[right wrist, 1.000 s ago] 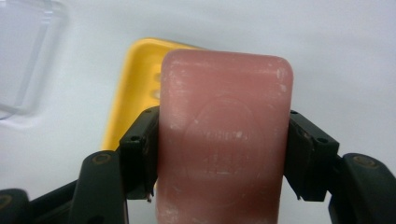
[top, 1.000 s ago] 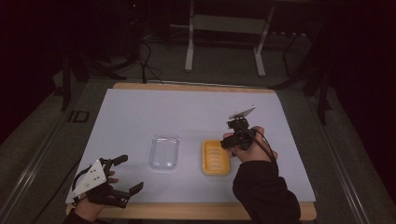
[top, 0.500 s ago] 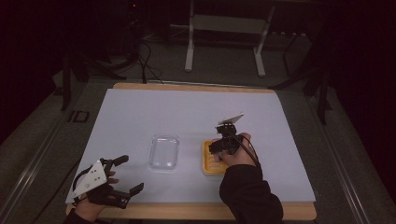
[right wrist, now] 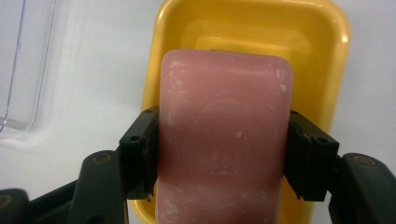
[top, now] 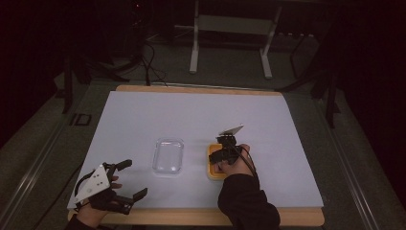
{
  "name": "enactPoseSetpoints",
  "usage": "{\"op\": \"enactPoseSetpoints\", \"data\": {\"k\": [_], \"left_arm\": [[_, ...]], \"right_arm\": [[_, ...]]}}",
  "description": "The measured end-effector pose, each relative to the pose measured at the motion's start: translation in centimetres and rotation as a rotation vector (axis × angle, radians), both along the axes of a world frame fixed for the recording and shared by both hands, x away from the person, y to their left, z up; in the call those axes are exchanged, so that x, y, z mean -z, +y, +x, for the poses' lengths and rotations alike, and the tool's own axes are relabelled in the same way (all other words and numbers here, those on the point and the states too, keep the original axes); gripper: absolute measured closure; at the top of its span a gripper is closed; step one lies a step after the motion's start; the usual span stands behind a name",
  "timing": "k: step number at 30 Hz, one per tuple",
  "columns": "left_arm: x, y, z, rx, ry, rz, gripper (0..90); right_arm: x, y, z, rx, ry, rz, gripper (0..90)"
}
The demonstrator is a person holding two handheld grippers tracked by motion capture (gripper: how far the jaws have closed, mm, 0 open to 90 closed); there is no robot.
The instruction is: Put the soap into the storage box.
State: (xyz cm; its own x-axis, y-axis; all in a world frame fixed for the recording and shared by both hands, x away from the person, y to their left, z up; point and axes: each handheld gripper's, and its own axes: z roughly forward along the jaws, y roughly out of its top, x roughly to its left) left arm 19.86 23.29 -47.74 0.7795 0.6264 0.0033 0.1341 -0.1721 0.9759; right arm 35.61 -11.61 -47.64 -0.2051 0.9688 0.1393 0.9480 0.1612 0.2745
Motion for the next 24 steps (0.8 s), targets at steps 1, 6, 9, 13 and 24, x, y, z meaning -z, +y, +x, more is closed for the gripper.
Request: {"op": "enactPoseSetpoints", "data": {"k": [1,6,9,13,24], "left_arm": [[0.0,0.0,0.0,0.001,0.000,0.000,0.2],[0.0,0.0,0.0,0.002,-0.001,0.002,0.2],[0.0,0.0,0.0,0.004,0.001,0.001,0.2],[0.0,-0.1,-0.1,0.008,0.001,0.006,0.2],[0.0,-0.1,0.0,0.008,0.000,0.004,0.2]], "right_arm": [[0.2,0.1,0.0,0.001,0.001,-0.001,37.0],[0.9,0.3,0.1,0.003,0.003,-0.026,36.9],[1.2,0.3,0.2,0.004,0.015,-0.022,36.9],[1.2,0.2,0.2,0.007,0.015,-0.018,36.7],[-0.9,0.4,0.1,-0.020,-0.048,-0.035,34.6]]}}
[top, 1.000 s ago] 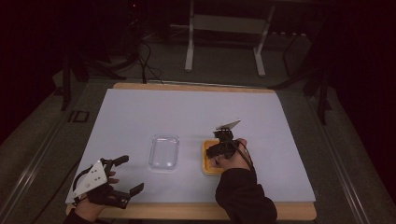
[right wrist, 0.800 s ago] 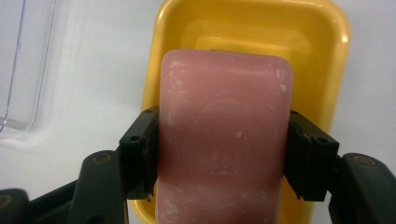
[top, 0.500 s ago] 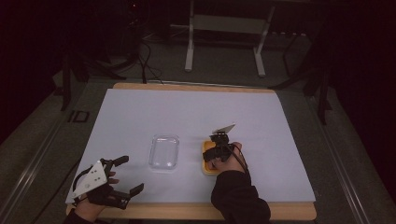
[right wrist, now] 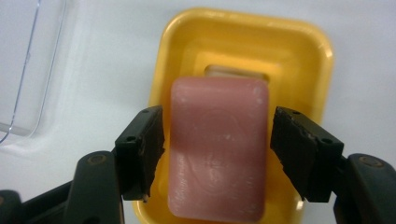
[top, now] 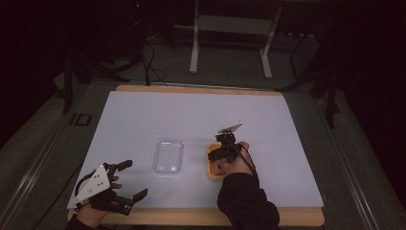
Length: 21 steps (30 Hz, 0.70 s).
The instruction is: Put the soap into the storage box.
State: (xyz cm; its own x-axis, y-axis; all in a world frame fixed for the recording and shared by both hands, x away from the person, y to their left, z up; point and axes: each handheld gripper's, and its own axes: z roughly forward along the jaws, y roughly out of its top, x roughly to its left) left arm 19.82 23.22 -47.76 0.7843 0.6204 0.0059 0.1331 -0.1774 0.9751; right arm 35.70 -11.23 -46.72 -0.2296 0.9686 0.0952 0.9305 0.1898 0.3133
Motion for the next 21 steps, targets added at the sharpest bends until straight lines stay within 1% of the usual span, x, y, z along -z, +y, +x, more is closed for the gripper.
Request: {"op": "enactPoseSetpoints", "data": {"k": [2,3,4,6,9,12,13,16,17,18,20,21], "left_arm": [[0.0,0.0,0.0,0.000,0.001,-0.001,0.2],[0.0,0.0,0.0,0.000,0.001,-0.001,0.2],[0.0,0.0,0.0,0.000,0.000,0.000,0.2],[0.0,0.1,0.0,0.000,-0.001,-0.001,0.2],[0.0,0.1,0.1,0.001,-0.001,-0.001,0.2],[0.0,0.1,0.1,0.002,0.000,0.002,0.2],[0.0,0.1,0.1,0.002,0.000,0.002,0.2],[0.1,0.1,0.1,-0.001,0.002,0.006,0.2],[0.1,0.1,0.1,-0.003,0.002,0.008,0.2],[0.1,0.1,0.1,-0.004,0.002,0.007,0.2],[0.1,0.1,0.1,-0.007,0.004,0.008,0.2],[0.1,0.1,0.1,-0.008,0.004,0.008,0.2]], "right_arm": [[-0.4,0.0,0.0,-0.008,-0.014,-0.009,33.3],[-0.5,0.0,0.0,-0.019,-0.019,-0.014,33.3],[-0.6,0.1,0.0,-0.028,-0.015,-0.020,32.9],[-1.0,0.1,-0.1,-0.061,-0.029,-0.027,31.0],[-1.2,0.0,0.0,-0.075,-0.030,-0.035,30.7],[-1.7,-0.2,0.0,-0.111,-0.047,-0.046,28.0],[-1.8,-0.3,0.0,-0.123,-0.050,-0.049,26.6],[-2.1,-0.4,-0.1,-0.157,-0.069,-0.033,17.4],[-2.2,-0.5,-0.2,-0.185,-0.072,-0.026,11.6],[-2.2,-0.6,-0.3,-0.210,-0.082,-0.015,10.7],[-2.4,-0.7,-0.3,-0.215,-0.098,-0.017,10.7],[-2.4,-0.9,-0.4,-0.215,-0.115,-0.017,10.7]]}}
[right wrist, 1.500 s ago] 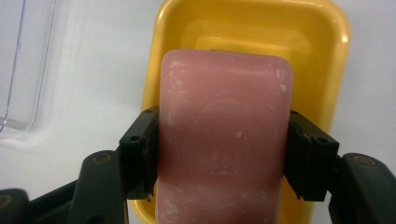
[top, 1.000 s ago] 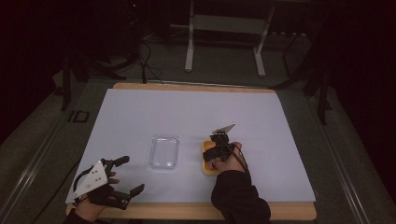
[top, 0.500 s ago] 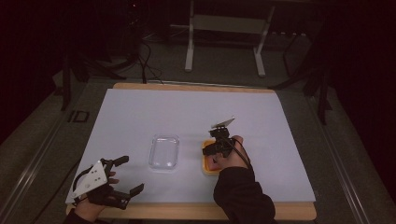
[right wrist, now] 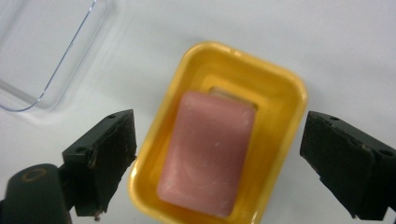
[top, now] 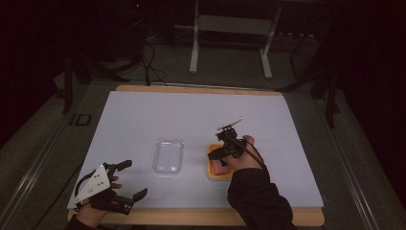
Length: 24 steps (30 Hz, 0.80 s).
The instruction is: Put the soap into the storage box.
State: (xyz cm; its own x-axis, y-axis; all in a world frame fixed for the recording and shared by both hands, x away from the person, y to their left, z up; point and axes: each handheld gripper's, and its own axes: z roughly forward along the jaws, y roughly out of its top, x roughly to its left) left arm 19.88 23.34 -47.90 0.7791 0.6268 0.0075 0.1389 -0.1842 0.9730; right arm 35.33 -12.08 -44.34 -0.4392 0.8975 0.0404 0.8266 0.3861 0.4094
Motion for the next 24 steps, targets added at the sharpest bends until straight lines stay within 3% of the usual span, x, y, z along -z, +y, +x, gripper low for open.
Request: {"op": "enactPoseSetpoints", "data": {"k": [7,16,24], "left_arm": [[0.1,0.2,-0.1,-0.006,0.002,-0.005,0.2],[0.2,0.3,-0.3,-0.013,0.005,0.001,0.2],[0.2,0.3,-0.5,-0.017,0.008,0.010,0.2]], "right_arm": [[-0.6,-1.3,0.2,-0.040,-0.051,0.047,10.8],[-0.9,-2.6,-0.1,-0.098,-0.130,0.026,13.8],[-0.2,-4.4,-0.9,-0.139,-0.132,0.018,13.6]]}}
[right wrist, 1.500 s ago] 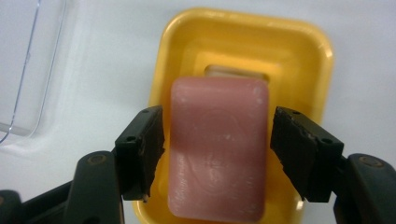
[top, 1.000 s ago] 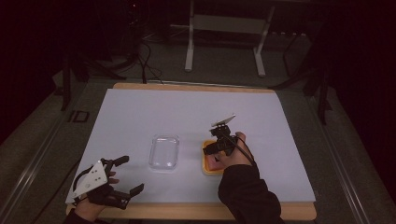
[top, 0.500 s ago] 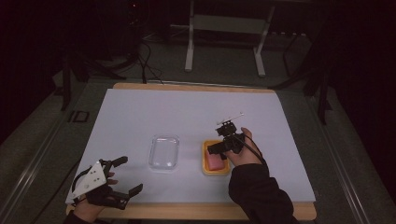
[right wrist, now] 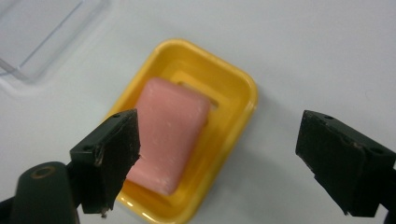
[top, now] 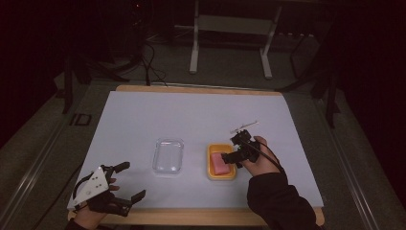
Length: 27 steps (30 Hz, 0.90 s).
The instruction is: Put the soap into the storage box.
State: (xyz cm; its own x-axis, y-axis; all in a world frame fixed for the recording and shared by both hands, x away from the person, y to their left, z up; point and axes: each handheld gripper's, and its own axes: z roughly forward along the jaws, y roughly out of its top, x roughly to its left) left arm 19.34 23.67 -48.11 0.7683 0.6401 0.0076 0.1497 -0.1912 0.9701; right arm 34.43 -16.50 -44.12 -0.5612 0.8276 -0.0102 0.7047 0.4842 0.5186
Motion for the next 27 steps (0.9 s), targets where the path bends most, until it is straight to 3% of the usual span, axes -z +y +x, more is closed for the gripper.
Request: {"op": "enactPoseSetpoints", "data": {"k": [17,27], "left_arm": [[0.2,0.2,-0.3,-0.022,0.008,0.013,0.2],[0.2,0.1,-0.3,-0.020,0.012,0.020,0.2]], "right_arm": [[0.8,-5.5,-2.6,0.029,-0.129,0.089,13.5],[1.8,-7.7,-4.3,0.023,-0.139,0.107,13.4]]}}
